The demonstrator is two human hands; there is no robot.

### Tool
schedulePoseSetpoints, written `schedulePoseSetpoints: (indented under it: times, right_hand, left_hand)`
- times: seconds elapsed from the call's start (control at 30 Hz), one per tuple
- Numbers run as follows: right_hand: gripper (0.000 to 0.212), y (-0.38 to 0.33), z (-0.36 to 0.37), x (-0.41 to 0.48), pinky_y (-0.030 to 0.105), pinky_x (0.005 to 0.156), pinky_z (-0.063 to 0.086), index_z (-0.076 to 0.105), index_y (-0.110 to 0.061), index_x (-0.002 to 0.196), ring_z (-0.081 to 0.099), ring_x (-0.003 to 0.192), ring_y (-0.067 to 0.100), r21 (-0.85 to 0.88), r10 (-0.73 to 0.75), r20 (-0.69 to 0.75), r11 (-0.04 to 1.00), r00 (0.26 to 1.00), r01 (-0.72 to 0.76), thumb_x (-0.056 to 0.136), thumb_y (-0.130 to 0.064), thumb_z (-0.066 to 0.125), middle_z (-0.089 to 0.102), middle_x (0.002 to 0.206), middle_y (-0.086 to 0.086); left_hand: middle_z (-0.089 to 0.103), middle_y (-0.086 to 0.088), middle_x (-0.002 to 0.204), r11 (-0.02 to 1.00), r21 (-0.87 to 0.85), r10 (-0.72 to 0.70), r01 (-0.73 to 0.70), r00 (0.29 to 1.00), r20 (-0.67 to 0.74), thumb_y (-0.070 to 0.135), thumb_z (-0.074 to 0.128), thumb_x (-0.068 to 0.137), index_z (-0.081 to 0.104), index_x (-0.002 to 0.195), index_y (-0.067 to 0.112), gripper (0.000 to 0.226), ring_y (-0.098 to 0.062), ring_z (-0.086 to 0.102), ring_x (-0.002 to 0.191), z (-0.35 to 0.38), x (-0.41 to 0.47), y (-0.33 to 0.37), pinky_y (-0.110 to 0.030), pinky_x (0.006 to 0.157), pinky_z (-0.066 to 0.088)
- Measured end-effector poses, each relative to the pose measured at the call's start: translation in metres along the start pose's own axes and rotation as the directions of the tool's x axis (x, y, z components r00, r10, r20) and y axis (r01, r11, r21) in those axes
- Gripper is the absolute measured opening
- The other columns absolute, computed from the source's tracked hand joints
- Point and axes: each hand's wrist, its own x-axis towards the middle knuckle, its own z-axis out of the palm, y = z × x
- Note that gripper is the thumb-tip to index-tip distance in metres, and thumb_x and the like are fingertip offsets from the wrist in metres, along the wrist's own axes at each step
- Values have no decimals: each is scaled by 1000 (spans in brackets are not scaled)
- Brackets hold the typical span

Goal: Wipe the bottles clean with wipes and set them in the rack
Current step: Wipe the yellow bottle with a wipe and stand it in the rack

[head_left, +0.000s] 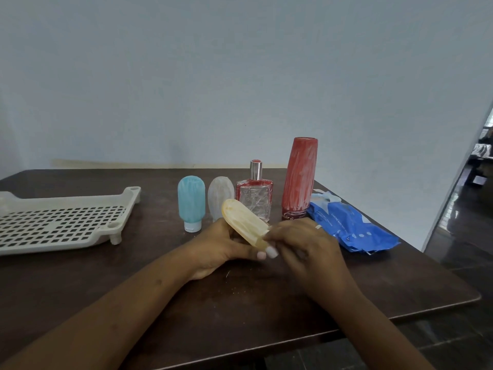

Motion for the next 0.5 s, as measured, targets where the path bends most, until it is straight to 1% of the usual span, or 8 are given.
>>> schedulePoseSetpoints:
  times: [0.07,0.1,0.17,0.23,0.3,0.37,0.4,0.5]
  right_hand:
    - [22,-4,2,-2,21,77,50,66,-30,102,57,94,2,-17,-17,61,1000,998,18,86,-28,50,66,97,-14]
    - [23,-4,1,-3,21,77,50,62,-35,106,57,95,2,-13,9,68,1000,998,-8,86,-30,51,64,99,-16]
    - [29,-4,-1,-3,19,77,51,53,-42,112,58,96,0,35,103,19,994,994,-104,86,-28,59,62,97,-23]
    - [41,-3,-3,-1,18,74,52,46,-48,109,59,94,-4,92,166,-22,982,986,-163,85,-22,67,61,90,-32]
    - [49,-6,-1,0,17,75,51,39,-54,104,58,95,-6,101,165,13,981,986,-165,84,-19,68,58,87,-36]
    - [52,-9,0,-2,17,75,51,36,-55,100,58,95,-6,96,148,55,983,987,-153,83,-19,68,56,86,-35]
    - [51,-8,0,-3,16,74,50,36,-54,99,58,93,-6,98,153,48,983,987,-158,83,-18,69,57,86,-34]
    - [46,-1,-2,-2,11,69,48,40,-48,94,60,88,-5,115,200,-49,974,979,-193,81,-16,71,62,83,-27]
  left_hand:
    - [70,-15,109,1000,-1,-10,10,1000,18,-15,73,68,60,114,4,51,-23,66,106,0,0,-1,-30,90,54]
    - [70,-15,110,1000,3,-14,14,1000,27,-17,71,69,60,116,4,52,-23,66,106,0,0,-1,-30,90,53]
    - [70,-14,112,1000,12,-17,17,999,33,-15,72,70,57,120,5,56,-22,65,109,0,0,-1,-32,94,52]
    - [69,-12,114,1000,9,-20,19,999,42,-14,72,70,57,121,5,56,-22,64,111,-1,0,-1,-33,97,50]
    - [70,-12,112,1000,8,-26,26,999,48,-17,69,71,61,116,6,51,-21,65,109,-1,-1,0,-29,93,52]
    - [71,-11,110,999,24,-33,32,998,52,-20,67,71,63,110,7,47,-19,66,106,0,-1,1,-25,87,54]
    - [71,-11,109,999,36,-33,31,998,57,-20,67,72,64,109,8,47,-19,67,105,0,-1,2,-24,86,54]
    - [73,-7,107,998,60,-38,35,998,54,-20,67,72,65,106,11,47,-17,67,104,1,-2,2,-23,86,53]
